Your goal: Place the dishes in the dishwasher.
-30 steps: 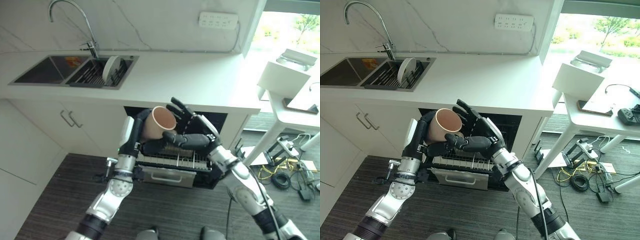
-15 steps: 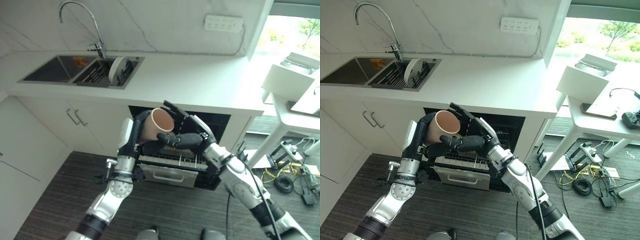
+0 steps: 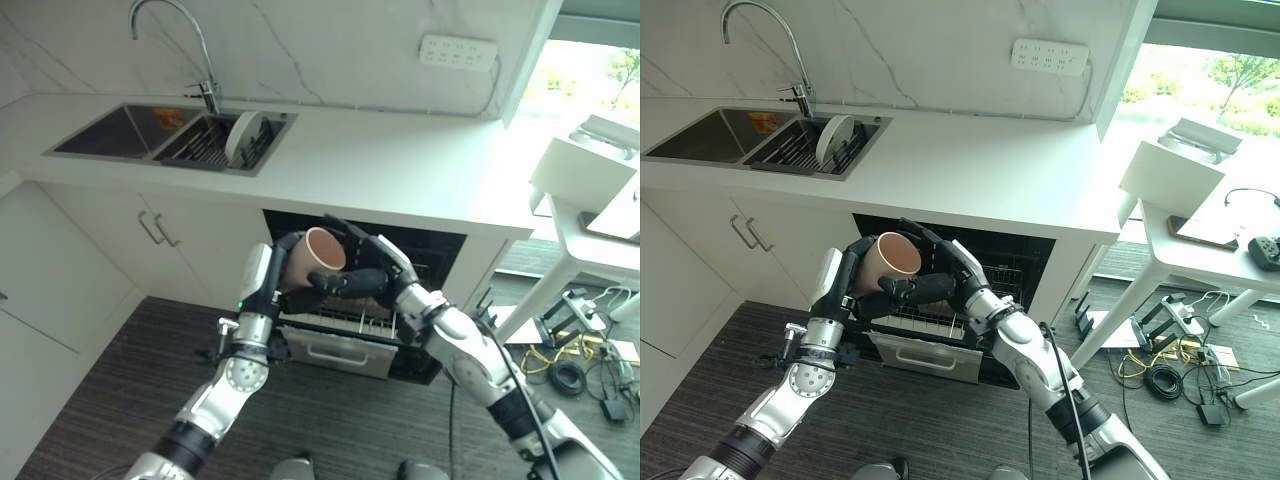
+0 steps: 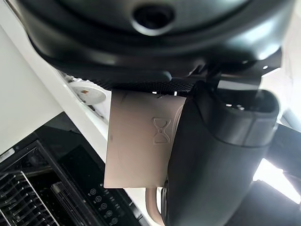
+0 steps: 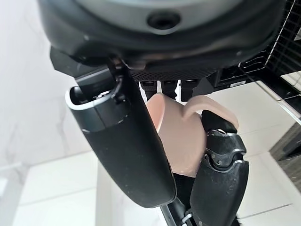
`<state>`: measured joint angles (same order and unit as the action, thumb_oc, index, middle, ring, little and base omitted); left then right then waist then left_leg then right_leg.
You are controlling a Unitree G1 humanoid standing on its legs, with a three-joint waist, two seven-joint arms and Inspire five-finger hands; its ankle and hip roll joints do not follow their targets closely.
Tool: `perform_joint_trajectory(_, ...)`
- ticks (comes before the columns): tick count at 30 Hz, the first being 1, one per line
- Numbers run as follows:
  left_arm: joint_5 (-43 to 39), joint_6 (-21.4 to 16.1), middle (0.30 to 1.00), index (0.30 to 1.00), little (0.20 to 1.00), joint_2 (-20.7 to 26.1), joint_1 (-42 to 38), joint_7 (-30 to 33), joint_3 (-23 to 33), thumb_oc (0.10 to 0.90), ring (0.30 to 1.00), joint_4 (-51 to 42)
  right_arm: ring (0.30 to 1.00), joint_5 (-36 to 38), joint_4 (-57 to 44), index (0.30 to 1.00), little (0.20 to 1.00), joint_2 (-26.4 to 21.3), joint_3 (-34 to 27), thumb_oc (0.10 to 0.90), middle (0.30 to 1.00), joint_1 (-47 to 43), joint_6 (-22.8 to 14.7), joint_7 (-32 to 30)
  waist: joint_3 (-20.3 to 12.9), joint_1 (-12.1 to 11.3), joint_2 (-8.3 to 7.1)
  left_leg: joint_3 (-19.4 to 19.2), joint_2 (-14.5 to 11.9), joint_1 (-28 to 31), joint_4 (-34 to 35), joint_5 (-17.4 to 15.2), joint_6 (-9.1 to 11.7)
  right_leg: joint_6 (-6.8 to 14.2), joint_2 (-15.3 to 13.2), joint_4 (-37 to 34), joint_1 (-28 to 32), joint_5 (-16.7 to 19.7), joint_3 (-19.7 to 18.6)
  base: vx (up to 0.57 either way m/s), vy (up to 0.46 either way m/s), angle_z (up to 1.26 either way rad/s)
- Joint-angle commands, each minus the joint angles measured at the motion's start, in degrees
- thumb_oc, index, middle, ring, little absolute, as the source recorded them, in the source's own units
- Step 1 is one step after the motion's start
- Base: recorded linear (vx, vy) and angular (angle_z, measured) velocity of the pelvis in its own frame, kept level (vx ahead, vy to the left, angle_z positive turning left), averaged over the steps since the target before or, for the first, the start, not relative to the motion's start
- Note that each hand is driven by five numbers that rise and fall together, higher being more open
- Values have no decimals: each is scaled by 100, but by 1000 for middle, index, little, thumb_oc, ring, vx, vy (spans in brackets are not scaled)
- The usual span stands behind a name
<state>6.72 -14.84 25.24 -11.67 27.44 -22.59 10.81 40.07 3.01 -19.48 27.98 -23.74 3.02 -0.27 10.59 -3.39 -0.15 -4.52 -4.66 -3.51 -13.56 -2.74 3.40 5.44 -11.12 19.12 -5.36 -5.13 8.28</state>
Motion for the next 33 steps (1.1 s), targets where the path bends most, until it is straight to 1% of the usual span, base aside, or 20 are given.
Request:
perform_joint_trajectory(1, -171, -973, 300, 300, 300, -256, -1311, 146, -351, 400, 300, -641, 900, -319, -60, 900, 900, 403, 142, 800, 900, -993, -811, -143, -253, -42, -72, 205, 103, 192, -363, -1032, -145, 134, 66, -193, 374, -520, 19, 0, 0, 0)
perform_joint_trajectory(6, -174, -831, 300, 300, 300, -387, -1417, 171, -439, 400, 300, -721, 900, -728, -9, 900, 900, 506, 242, 800, 900, -1010, -820, -188, -235, -32, -66, 200, 118, 200, -363, -1043, -163, 124, 67, -193, 377, -522, 11, 0, 0, 0)
perform_joint_trajectory(7, -96, -832, 300, 300, 300, -377, -1438, 171, -446, 400, 300, -719, 900, -749, -19, 900, 900, 467, 265, 800, 900, -1025, -680, -214, -230, -33, -74, 193, 120, 202, -363, -1045, -161, 122, 68, -193, 382, -529, 12, 0, 0, 0)
perform_joint_trajectory(11, 27, -870, 300, 300, 300, -341, -1458, 174, -433, 400, 300, -741, 900, -801, 85, 900, 900, 408, 287, 800, 900, -1028, -477, -95, -229, -36, -82, 188, 123, 216, -363, -1044, -162, 115, 69, -193, 399, -535, 18, 0, 0, 0)
perform_joint_trajectory(14, 98, -860, 300, 300, 300, -310, -1480, 190, -448, 400, 300, -798, 900, -987, 134, 900, 900, 382, 337, 800, 900, -1033, -441, -142, -225, -40, -86, 191, 125, 222, -363, -1046, -166, 111, 70, -193, 407, -537, 18, 0, 0, 0)
perform_joint_trajectory(17, 98, -856, 300, 300, 300, -301, -1503, 182, -469, 400, 300, -813, 900, -1228, 179, 900, 900, 338, 363, 800, 900, -1060, -318, 31, -221, -33, -94, 192, 130, 228, -363, -1051, -169, 108, 77, -193, 410, -538, 10, 0, 0, 0)
perform_joint_trajectory(21, 36, -834, 300, 300, 300, -302, -1525, 176, -521, 400, 300, -805, 900, -1082, 136, 900, 900, 275, 428, 800, 900, -1123, -334, 11, -213, -29, -106, 189, 137, 243, -363, -1056, -176, 107, 82, -193, 417, -537, -3, 0, 0, 0)
perform_joint_trajectory(24, 57, -866, 300, 300, 300, -316, -1509, 174, -554, 400, 300, -795, 900, -1166, 142, 900, 900, 282, 431, 800, 900, -1167, -314, 30, -203, -43, -112, 201, 154, 255, -363, -1063, -185, 103, 85, -193, 425, -535, -8, 0, 0, 0)
perform_joint_trajectory(25, 75, -876, 300, 300, 300, -321, -1508, 185, -561, 400, 300, -794, 700, -1186, 151, 700, 700, 286, 446, 667, 700, -1181, -312, 18, -201, -47, -113, 201, 157, 258, -363, -1064, -188, 101, 86, -193, 426, -536, -8, 0, 0, 0)
perform_joint_trajectory(26, 99, -880, 300, 300, 300, -326, -1515, 191, -563, 400, 300, -792, 481, -1215, 170, 481, 481, 290, 450, 521, 481, -1189, -321, 26, -199, -48, -115, 202, 160, 259, -363, -1062, -190, 99, 88, -193, 427, -535, -11, 0, 0, 0)
perform_joint_trajectory(27, 101, -881, 300, 300, 300, -328, -1521, 197, -568, 400, 300, -790, 300, -1250, 193, 300, 300, 296, 459, 400, 300, -1202, -335, 29, -197, -51, -115, 203, 162, 261, -363, -1061, -192, 98, 89, -193, 429, -534, -12, 0, 0, 0)
perform_joint_trajectory(33, 94, -903, 300, 300, 300, -317, -1558, 186, -610, 400, 300, -832, 300, -1489, 159, 300, 300, 247, 506, 400, 300, -1256, -437, 6, -179, -62, -125, 205, 170, 272, -363, -1068, -200, 96, 87, -193, 440, -533, -6, 0, 0, 0)
